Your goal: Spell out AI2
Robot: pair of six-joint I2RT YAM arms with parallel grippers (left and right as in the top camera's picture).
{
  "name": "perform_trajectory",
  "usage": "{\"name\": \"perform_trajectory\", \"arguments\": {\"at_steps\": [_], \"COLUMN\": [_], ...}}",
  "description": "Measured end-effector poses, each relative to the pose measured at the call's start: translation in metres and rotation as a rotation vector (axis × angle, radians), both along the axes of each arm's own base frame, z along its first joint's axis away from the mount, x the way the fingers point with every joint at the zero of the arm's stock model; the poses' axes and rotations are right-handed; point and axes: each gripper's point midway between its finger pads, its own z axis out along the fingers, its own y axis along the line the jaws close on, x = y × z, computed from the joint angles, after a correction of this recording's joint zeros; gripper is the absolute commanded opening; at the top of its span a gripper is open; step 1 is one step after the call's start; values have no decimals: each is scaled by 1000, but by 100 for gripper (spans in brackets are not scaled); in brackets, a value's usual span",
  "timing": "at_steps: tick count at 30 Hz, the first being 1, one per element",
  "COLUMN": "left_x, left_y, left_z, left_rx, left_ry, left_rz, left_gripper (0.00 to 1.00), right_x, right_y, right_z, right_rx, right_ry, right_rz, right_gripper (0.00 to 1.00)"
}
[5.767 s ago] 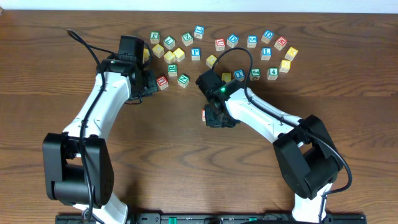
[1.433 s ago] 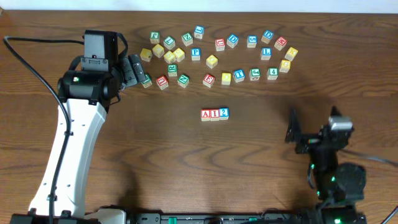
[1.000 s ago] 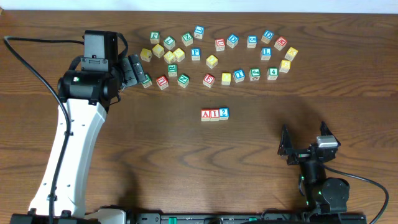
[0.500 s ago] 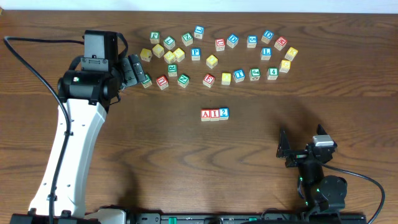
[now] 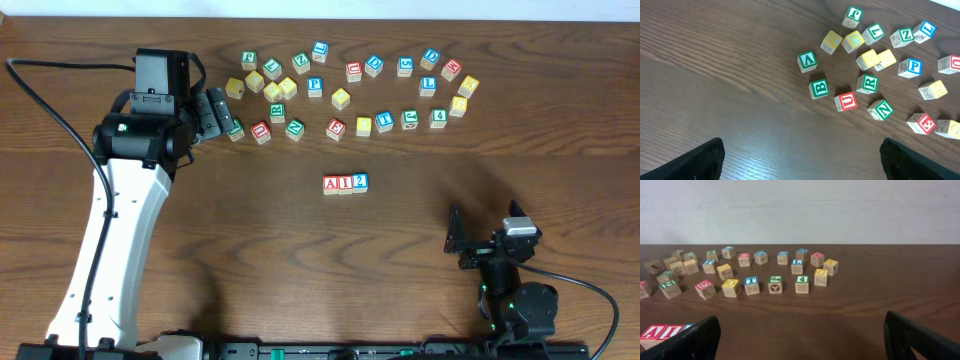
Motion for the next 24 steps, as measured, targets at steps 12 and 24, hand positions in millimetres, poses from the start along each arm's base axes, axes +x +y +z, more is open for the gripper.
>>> {"name": "perform_trajectory", "arguments": {"at_steps": [12, 24], "left_x": [0, -8], "left_y": [0, 1], "left_z": [0, -6], "left_rx": [0, 4], "left_ry": [0, 41], "left_rz": [0, 0], "left_gripper": [98, 98], "right_x": [0, 0], "right_y": [0, 0], "right_z": [0, 0], "right_rx": [0, 0], "right_ry": [0, 0], "right_rz": [0, 0], "right_gripper": [99, 99]}}
